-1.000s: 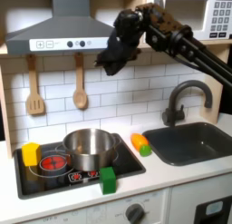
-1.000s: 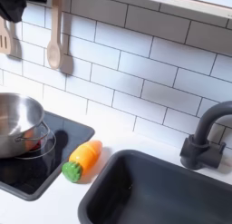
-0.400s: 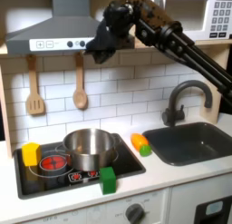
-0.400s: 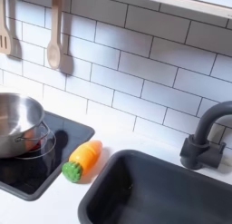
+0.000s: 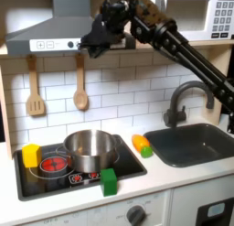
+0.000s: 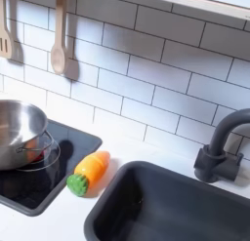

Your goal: Push button

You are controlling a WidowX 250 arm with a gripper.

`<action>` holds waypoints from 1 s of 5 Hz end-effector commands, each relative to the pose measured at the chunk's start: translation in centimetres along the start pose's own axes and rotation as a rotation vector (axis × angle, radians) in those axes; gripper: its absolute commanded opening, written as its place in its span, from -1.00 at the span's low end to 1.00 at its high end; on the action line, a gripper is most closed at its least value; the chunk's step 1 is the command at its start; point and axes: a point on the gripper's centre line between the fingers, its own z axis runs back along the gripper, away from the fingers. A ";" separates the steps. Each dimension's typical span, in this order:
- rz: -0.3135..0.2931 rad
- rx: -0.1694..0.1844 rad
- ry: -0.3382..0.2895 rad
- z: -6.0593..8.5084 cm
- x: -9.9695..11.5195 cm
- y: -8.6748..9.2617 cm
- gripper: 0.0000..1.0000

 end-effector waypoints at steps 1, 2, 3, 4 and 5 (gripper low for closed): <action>-0.001 -0.004 -0.022 -0.4 1.0 0.0 -1.00; -0.001 -0.004 -0.031 -0.7 1.2 -0.1 -1.00; 0.005 -0.005 -0.040 -0.7 1.6 0.2 -1.00; 0.006 0.001 -0.042 -0.7 2.0 0.2 -1.00; 0.006 0.006 -0.050 -0.8 2.3 0.6 -1.00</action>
